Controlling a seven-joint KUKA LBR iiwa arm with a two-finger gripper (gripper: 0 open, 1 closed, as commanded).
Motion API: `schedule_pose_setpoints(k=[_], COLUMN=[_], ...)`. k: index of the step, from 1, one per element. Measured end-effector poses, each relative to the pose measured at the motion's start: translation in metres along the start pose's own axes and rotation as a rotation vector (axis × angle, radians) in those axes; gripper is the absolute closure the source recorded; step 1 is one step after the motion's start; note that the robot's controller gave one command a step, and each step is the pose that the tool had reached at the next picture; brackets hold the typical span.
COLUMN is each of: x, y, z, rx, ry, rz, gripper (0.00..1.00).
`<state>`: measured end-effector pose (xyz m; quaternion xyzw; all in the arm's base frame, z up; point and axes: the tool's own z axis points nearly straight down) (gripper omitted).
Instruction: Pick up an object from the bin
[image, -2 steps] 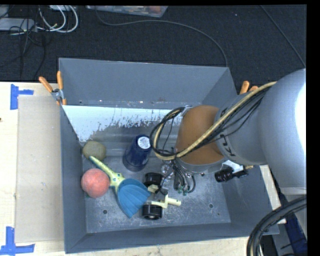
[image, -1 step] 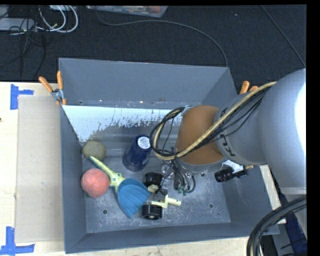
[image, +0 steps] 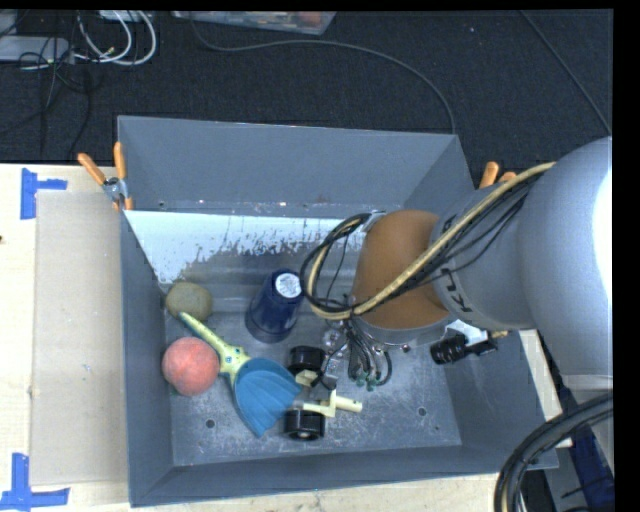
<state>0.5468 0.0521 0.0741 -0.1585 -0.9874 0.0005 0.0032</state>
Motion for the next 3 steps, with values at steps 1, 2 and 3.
schedule_pose_setpoints(k=[1,2,3], x=[0.002,0.003,0.002], y=[-0.001,-0.002,-0.001], z=[-0.012,-0.033,-0.054], rx=[0.003,0.004,0.003], ry=[0.007,0.011,0.007], rz=[0.001,0.000,-0.001], gripper=[1.00,1.00,1.00])
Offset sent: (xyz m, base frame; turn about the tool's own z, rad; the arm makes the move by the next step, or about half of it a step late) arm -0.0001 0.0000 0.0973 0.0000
